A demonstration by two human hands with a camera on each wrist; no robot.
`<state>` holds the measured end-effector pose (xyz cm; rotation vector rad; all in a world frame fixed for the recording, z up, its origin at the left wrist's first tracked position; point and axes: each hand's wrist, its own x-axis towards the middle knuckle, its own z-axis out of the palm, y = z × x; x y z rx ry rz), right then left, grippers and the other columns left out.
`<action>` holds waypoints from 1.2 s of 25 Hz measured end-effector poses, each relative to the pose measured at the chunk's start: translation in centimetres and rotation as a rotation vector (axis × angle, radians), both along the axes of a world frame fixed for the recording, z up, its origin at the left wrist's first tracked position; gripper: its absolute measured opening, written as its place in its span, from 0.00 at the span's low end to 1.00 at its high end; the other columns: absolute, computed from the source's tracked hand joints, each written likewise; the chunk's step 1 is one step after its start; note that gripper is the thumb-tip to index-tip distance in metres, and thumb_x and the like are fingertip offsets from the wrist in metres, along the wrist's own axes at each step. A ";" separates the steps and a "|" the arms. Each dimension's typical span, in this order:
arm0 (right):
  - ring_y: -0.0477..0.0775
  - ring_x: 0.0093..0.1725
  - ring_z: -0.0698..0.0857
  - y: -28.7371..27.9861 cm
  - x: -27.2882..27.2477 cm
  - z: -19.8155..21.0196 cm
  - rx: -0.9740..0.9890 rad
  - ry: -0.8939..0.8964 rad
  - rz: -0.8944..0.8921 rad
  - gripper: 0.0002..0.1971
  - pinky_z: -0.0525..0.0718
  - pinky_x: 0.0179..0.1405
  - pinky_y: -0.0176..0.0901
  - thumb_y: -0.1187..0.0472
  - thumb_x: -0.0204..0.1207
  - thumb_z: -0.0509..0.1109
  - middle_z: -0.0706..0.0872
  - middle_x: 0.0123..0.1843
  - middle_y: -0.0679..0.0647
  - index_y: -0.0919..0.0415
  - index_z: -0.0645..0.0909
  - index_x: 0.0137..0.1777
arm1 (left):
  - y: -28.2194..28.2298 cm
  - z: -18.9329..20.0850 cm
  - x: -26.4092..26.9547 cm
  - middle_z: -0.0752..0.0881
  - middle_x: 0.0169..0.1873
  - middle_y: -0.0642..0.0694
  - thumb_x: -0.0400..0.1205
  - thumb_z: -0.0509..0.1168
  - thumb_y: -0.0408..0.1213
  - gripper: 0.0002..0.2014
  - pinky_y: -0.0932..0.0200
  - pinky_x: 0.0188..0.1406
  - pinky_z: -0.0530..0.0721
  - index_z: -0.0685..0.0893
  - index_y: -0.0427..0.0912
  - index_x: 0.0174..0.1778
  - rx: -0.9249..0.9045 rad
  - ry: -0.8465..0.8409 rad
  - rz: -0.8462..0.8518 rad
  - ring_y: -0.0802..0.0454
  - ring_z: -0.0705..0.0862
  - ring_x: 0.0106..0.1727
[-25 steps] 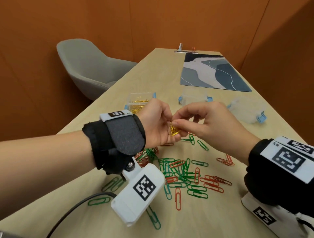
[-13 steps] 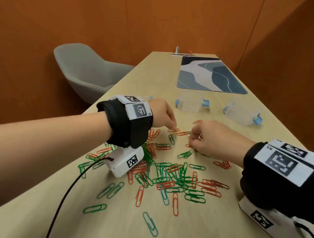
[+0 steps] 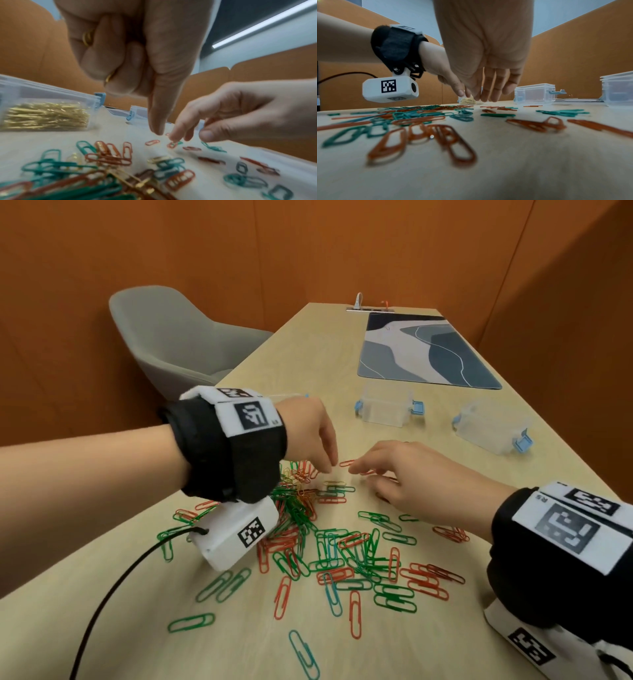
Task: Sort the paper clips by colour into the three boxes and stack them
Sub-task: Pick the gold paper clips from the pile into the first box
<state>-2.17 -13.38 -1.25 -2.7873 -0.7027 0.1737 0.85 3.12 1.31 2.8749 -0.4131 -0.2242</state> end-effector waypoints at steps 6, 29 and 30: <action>0.46 0.58 0.80 1.0 1.3 -0.7 0.011 -0.001 0.043 0.13 0.71 0.55 0.35 0.54 0.80 0.64 0.83 0.63 0.47 0.49 0.83 0.63 | 2.7 -0.7 -1.1 0.71 0.21 0.60 0.69 0.77 0.43 0.08 0.69 0.23 0.64 0.91 0.51 0.43 0.066 0.037 0.039 0.61 0.70 0.26; 0.52 0.43 0.83 3.4 1.3 -0.5 0.055 0.007 -0.072 0.06 0.79 0.39 0.37 0.60 0.76 0.64 0.84 0.39 0.49 0.56 0.83 0.42 | 5.4 0.2 -0.3 0.73 0.20 0.57 0.74 0.73 0.45 0.05 0.75 0.24 0.67 0.89 0.55 0.44 -0.189 -0.032 0.008 0.65 0.74 0.24; 0.51 0.42 0.83 3.4 1.5 -0.4 0.094 -0.031 -0.096 0.06 0.77 0.35 0.35 0.61 0.76 0.64 0.83 0.37 0.47 0.56 0.83 0.42 | 5.9 0.0 -0.4 0.73 0.20 0.57 0.73 0.73 0.45 0.05 0.74 0.24 0.67 0.90 0.54 0.44 -0.156 -0.032 0.019 0.64 0.73 0.24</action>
